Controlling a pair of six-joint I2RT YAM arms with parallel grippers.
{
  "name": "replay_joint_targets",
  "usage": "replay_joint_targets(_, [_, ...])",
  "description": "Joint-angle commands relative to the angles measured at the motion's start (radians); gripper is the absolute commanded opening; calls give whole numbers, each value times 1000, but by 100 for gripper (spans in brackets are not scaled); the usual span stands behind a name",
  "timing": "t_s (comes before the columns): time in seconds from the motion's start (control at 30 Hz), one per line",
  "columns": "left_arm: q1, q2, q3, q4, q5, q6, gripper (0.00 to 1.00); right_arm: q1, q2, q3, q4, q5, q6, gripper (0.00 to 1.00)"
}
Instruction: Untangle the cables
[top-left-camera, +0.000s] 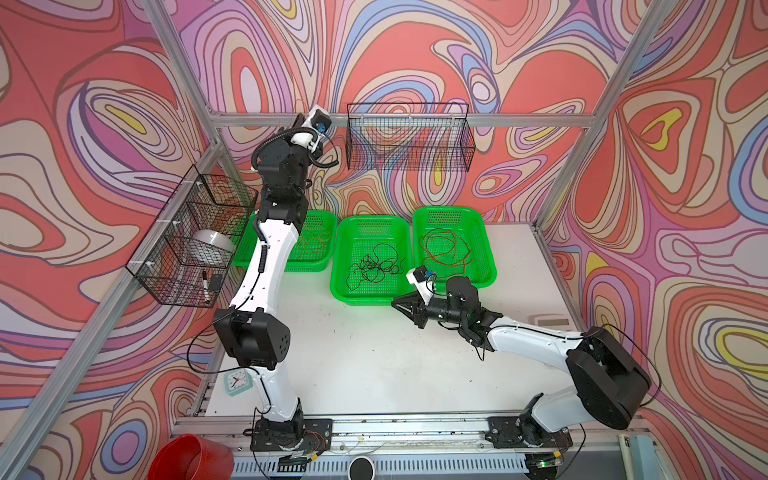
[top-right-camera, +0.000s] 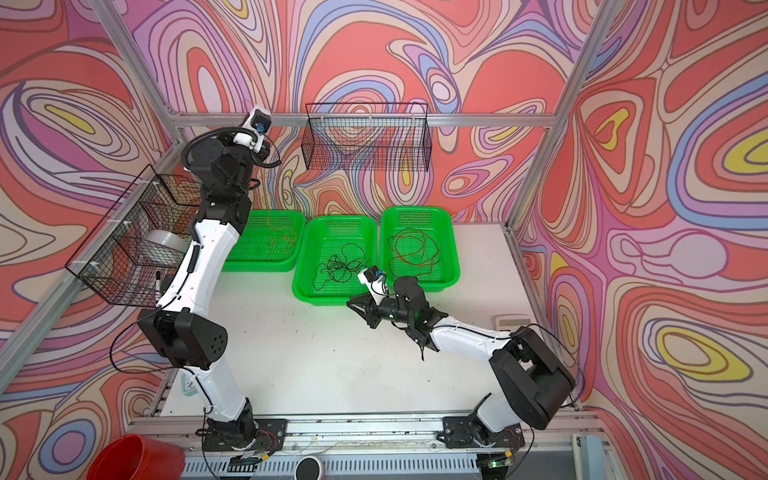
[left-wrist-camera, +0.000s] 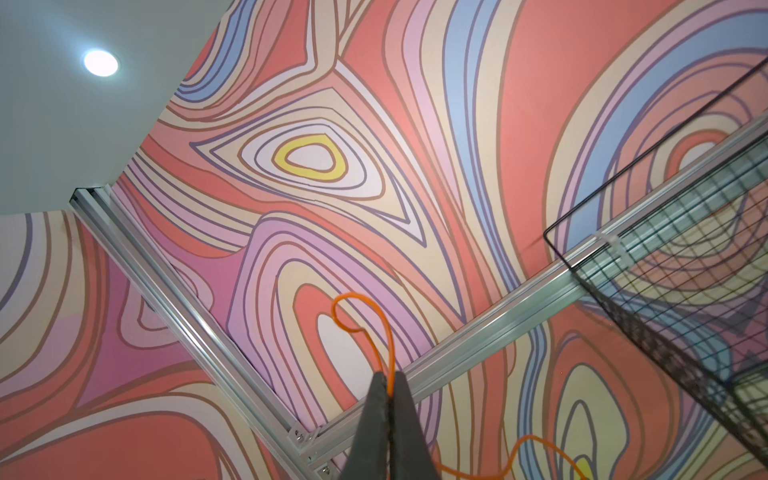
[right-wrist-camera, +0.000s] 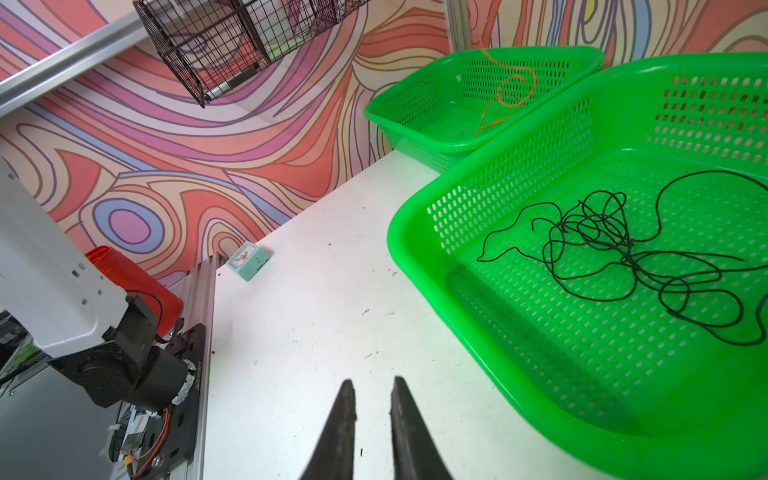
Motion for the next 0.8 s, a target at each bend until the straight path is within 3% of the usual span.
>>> replay_joint_targets(0.0, [60,16,-28,120,47,85,0,3,-32,-13,-68,22,-14,16])
replay_joint_targets(0.17, [79,41,-138,152,26,138,0,4,-39,5,-132,18,-20,16])
replay_joint_targets(0.4, [74,73,-345,218,-135,189,0,4,-77,11,-230,39,-53,17])
replay_joint_targets(0.57, [70,67,-427,156,-152,122,0,4,-85,-4,-239,47,-55,16])
replay_joint_targets(0.77, [66,97,-406,-98,-170,-66,0,2,-57,6,-241,69,-6,16])
